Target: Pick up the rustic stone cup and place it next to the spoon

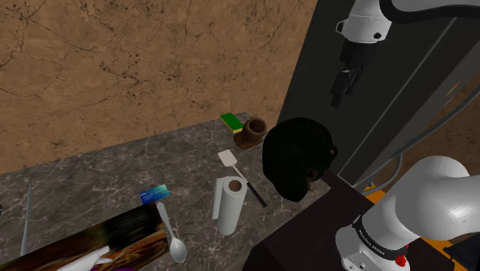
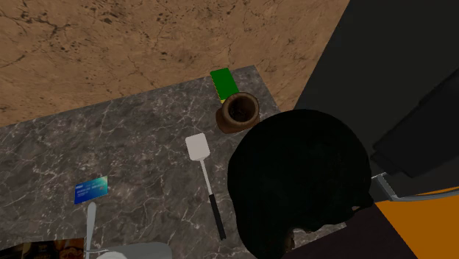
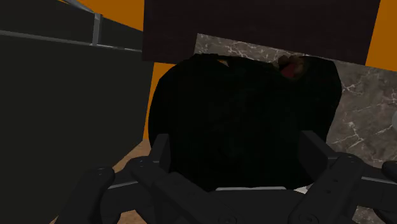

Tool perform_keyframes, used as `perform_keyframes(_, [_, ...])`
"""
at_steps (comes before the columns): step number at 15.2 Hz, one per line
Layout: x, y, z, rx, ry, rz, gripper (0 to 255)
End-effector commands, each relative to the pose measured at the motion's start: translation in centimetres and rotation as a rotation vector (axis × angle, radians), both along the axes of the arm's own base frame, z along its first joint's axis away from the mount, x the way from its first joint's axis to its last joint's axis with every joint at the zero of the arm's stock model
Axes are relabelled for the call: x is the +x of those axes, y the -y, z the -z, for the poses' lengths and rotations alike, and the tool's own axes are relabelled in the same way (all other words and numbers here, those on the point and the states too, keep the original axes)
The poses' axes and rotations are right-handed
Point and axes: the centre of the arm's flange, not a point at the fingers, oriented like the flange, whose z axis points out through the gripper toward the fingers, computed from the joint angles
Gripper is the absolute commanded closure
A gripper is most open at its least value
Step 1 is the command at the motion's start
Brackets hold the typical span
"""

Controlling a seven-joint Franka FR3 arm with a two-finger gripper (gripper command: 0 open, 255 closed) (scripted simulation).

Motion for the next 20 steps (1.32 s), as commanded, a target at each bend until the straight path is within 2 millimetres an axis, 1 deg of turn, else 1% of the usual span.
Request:
perform_keyframes(1, [0.0, 0.0, 0.0, 0.0, 0.0, 0.0, 0])
perform_keyframes(11, [7.7, 1.1, 9.2, 0.034, 0.094, -0.116, 0])
perform_keyframes(20, [15.3, 1.1, 16.8, 0.065, 0.179, -0.22, 0])
